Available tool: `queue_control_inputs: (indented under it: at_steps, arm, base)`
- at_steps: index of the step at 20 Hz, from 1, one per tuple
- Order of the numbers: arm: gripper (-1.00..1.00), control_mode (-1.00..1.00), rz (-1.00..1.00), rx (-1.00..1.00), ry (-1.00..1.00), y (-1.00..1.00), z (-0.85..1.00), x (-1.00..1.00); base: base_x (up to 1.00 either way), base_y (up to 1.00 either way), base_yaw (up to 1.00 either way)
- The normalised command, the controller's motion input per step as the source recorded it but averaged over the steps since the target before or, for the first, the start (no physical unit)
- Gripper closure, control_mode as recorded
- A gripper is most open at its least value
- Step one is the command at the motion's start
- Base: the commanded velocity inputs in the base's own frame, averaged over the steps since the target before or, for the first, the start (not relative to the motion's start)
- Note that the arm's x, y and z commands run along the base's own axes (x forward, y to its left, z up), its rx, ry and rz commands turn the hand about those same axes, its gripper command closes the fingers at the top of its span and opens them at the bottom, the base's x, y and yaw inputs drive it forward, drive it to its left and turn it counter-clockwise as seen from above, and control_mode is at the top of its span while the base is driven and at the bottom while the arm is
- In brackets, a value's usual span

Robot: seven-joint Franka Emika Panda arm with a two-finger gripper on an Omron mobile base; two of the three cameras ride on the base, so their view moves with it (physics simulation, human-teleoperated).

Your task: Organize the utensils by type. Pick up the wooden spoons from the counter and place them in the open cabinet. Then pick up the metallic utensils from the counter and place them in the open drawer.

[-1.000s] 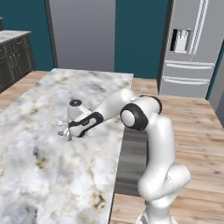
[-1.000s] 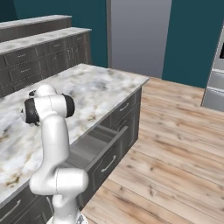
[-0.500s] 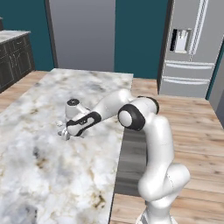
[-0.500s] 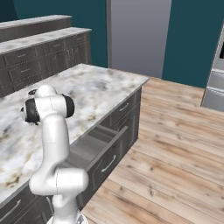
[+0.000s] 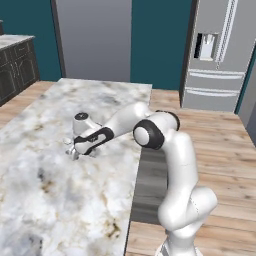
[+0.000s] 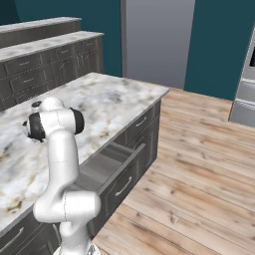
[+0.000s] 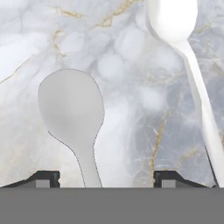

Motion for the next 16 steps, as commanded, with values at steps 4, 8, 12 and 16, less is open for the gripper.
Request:
queue_control_inputs:
  at_steps: [4, 8, 12, 16]
  arm:
    - [1.00, -1.00, -0.08, 0.00, 0.00, 0.00, -0.35, -0.07]
    - [1.00, -1.00, -0.07, 0.00, 0.00, 0.00, -0.30, -0.27]
    - [1.00, -1.00, -0.05, 0.00, 0.00, -0.03, -0.11, -0.28]
    - [1.00, -1.00, -0.06, 0.00, 0.00, -0.18, 0.10, -0.14]
  base:
    - [0.00, 0.00, 0.00]
    - [0.00, 0.00, 0.00]
    - [0.00, 0.00, 0.00]
    - [0.00, 0.00, 0.00]
